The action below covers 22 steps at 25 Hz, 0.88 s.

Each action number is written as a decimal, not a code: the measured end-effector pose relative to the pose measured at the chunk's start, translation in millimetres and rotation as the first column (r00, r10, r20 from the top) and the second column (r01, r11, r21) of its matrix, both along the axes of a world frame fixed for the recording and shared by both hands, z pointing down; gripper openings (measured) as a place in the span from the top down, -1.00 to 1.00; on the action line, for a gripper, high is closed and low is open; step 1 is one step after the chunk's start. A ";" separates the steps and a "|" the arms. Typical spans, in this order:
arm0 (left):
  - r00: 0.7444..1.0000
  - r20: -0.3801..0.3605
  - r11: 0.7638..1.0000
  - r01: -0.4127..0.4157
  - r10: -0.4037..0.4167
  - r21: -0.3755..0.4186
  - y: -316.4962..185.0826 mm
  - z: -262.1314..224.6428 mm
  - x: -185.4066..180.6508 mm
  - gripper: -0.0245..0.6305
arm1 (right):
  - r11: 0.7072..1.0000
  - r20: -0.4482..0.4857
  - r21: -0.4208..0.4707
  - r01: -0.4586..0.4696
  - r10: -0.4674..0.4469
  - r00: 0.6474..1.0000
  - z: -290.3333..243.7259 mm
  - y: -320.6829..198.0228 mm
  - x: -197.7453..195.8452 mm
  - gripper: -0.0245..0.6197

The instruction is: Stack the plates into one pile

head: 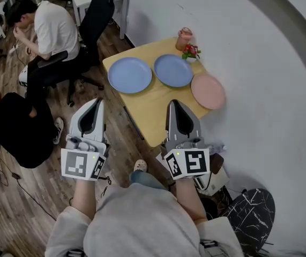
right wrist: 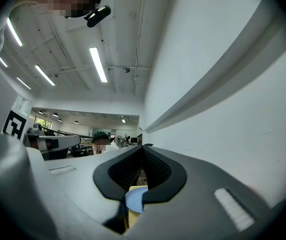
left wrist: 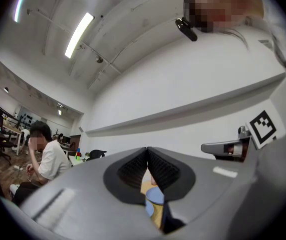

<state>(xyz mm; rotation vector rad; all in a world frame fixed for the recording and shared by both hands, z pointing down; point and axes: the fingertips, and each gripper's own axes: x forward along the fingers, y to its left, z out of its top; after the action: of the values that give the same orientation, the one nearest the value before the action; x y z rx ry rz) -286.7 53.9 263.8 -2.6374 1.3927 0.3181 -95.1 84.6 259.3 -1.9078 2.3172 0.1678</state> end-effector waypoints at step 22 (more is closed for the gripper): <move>0.989 0.009 0.988 0.148 -0.148 -0.033 -114.7 15.5 26.8 0.75 | 0.989 0.010 -0.043 0.143 -0.143 0.990 16.4 -136.4 39.2 0.91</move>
<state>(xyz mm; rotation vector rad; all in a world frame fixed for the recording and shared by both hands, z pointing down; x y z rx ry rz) -259.8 -60.8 279.4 -2.5395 1.5946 0.2698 -55.9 -51.8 275.7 -1.7493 2.4619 0.0959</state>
